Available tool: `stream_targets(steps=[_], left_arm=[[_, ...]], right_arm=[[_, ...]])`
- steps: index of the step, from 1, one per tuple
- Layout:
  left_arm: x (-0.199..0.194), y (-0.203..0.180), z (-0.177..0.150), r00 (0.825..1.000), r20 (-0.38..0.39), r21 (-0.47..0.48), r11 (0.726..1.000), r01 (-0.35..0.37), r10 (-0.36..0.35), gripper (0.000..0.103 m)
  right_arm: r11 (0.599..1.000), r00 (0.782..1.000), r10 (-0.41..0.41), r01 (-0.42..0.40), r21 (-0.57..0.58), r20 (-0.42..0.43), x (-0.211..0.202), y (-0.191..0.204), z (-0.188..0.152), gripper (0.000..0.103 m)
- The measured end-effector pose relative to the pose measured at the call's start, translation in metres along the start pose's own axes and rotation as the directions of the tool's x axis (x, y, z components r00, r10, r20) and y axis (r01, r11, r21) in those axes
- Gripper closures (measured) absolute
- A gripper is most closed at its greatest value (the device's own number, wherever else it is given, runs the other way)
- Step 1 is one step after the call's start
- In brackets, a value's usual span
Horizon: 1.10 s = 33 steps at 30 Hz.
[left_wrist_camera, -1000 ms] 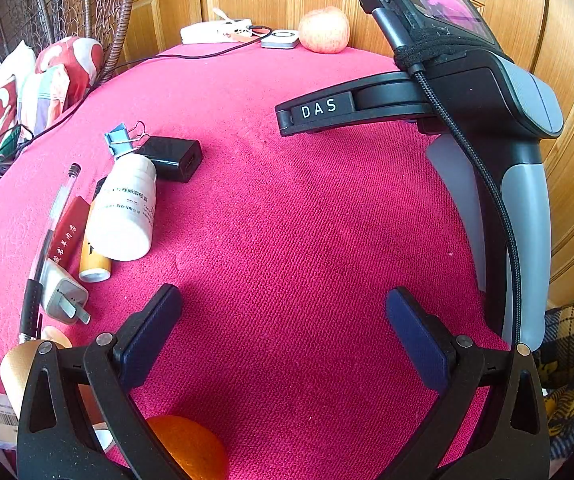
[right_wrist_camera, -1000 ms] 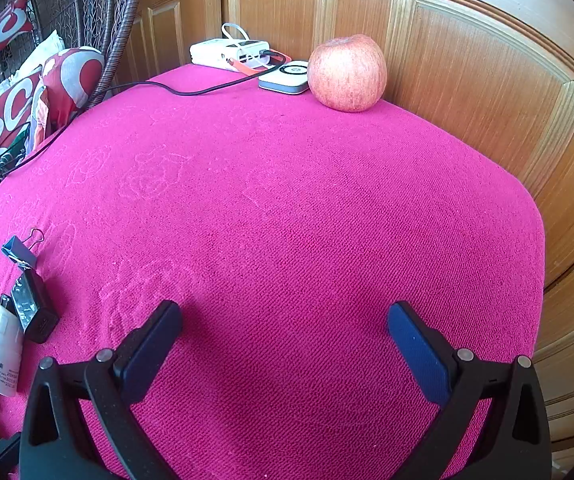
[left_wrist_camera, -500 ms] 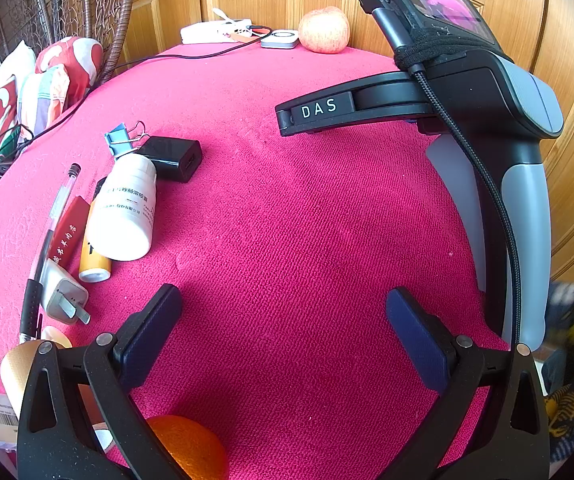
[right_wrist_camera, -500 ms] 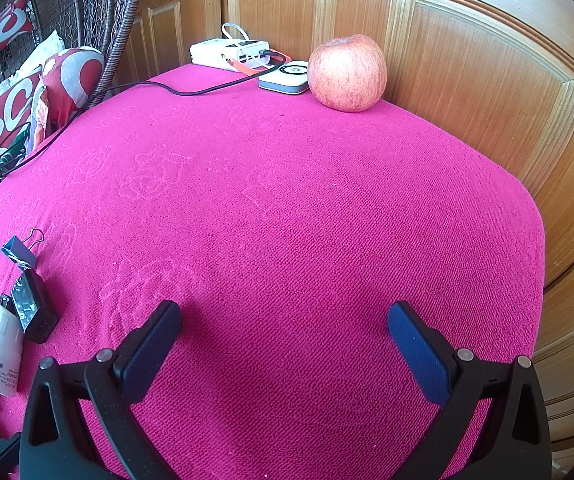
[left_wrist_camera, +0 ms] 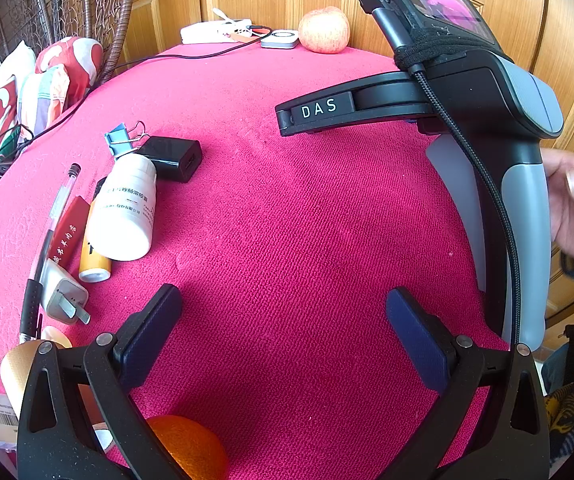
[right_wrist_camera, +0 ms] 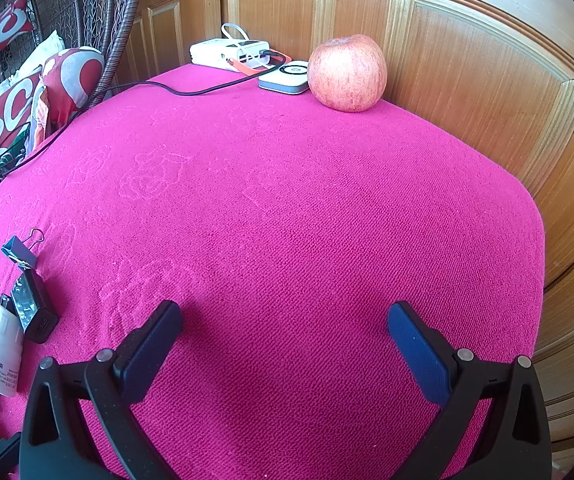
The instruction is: Organize rigid objects
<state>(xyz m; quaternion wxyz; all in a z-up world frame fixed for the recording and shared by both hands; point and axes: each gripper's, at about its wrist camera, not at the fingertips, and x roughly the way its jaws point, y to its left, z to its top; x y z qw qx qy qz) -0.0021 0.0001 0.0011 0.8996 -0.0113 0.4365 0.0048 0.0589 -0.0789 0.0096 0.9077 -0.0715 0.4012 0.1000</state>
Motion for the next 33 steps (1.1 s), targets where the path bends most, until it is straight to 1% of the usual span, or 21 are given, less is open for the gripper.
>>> stream_targets(steps=[30,33], left_arm=[[-0.0002,0.0003,0.0,1.0,0.0,0.0,1.0,0.001,-0.001,0.0],[-0.002,-0.0004,-0.0007,1.0,0.0,-0.004,1.0,-0.007,0.007,0.0]], right_arm=[[1.0,1.0,0.0,0.0,0.0,0.0,-0.0001,-0.0002,-0.0002,0.0],[1.0,1.0,0.003,-0.003,0.002,0.0,-0.0003,-0.0004,-0.0001,0.0]])
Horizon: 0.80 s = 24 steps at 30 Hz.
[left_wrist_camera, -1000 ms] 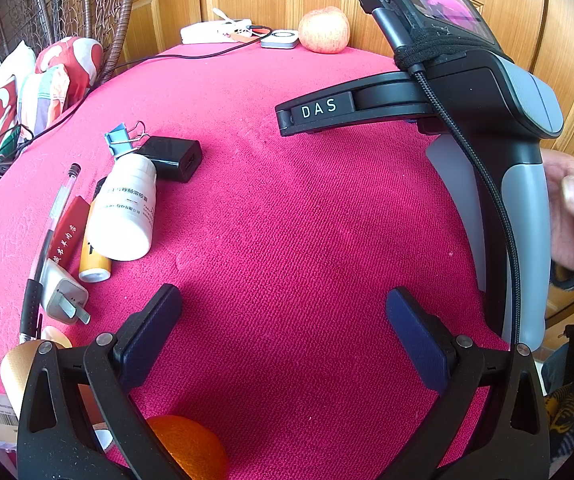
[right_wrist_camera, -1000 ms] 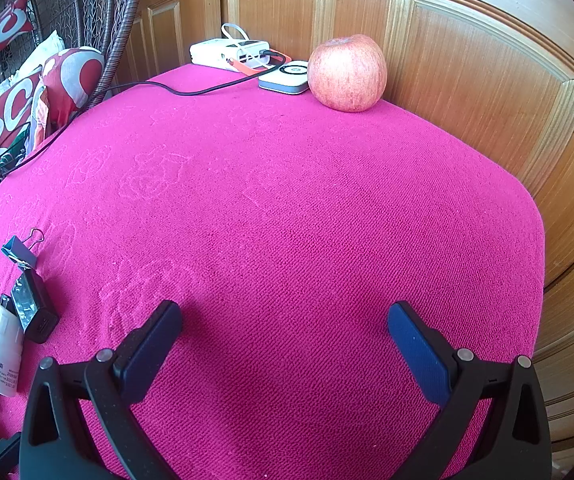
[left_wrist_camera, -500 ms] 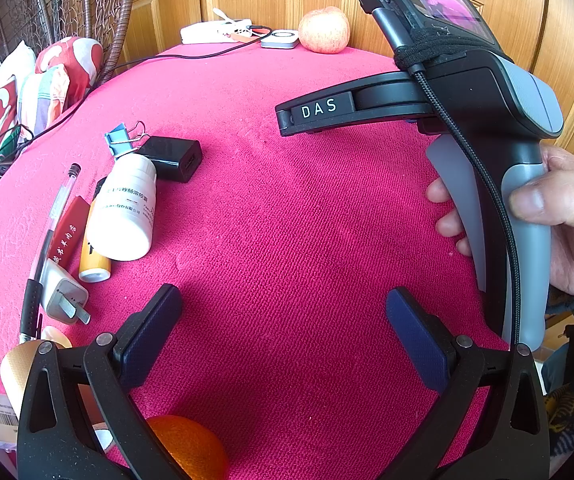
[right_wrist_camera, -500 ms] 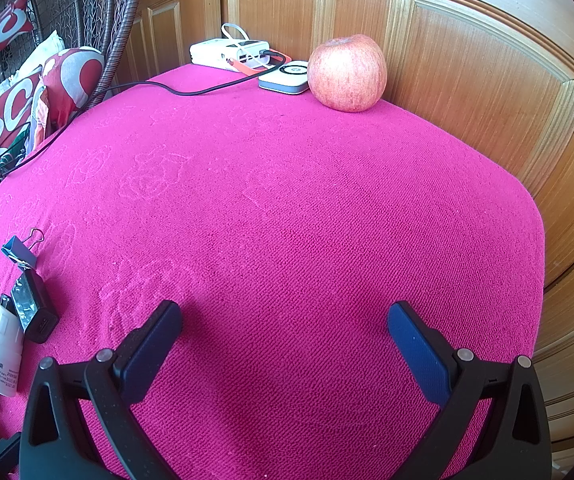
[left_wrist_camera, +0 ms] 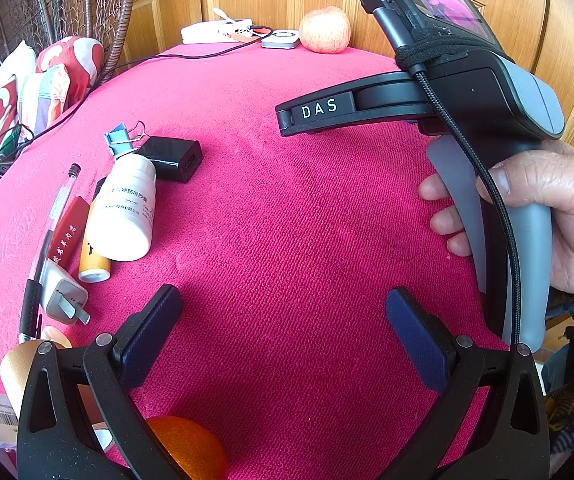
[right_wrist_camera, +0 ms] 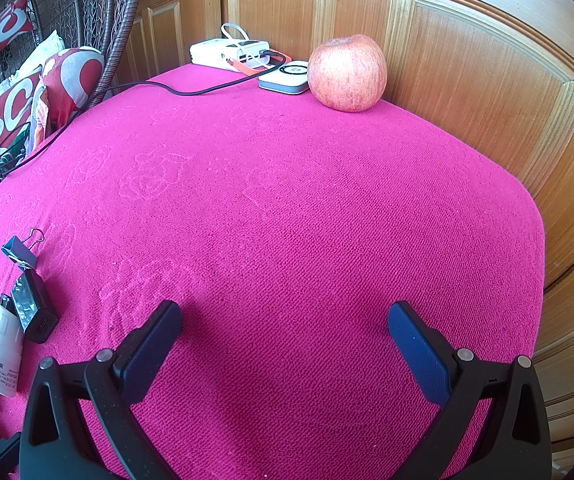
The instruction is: Organize rigid objects
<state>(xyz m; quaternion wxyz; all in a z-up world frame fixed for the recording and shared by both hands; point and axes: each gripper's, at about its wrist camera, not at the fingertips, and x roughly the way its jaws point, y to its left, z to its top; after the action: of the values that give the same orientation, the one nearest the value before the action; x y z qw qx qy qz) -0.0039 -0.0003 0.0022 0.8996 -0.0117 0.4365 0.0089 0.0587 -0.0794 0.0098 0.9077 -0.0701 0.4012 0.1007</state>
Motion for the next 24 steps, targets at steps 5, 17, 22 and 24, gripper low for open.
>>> stream_targets(steps=[5,17,22,24], left_arm=[[-0.039,-0.009,0.0,0.994,0.107,0.005,1.0,0.028,-0.028,0.0],[-0.193,0.103,-0.08,0.916,0.301,-0.377,0.915,-0.142,0.266,0.0],[-0.178,0.113,-0.142,0.953,0.076,-0.384,0.89,-0.245,0.295,0.0],[-0.162,0.097,-0.147,0.966,0.032,-0.368,0.901,-0.228,0.257,0.0]], right_arm=[[0.993,0.993,0.111,-0.113,0.043,0.041,-0.01,-0.013,-0.003,0.0],[0.88,0.796,0.46,-0.469,-0.08,0.392,-0.106,-0.03,-0.003,0.0],[0.824,0.772,0.564,-0.508,-0.25,0.292,-0.106,0.006,-0.019,0.0],[0.797,0.766,0.596,-0.528,-0.292,0.242,-0.104,0.019,-0.028,0.0]])
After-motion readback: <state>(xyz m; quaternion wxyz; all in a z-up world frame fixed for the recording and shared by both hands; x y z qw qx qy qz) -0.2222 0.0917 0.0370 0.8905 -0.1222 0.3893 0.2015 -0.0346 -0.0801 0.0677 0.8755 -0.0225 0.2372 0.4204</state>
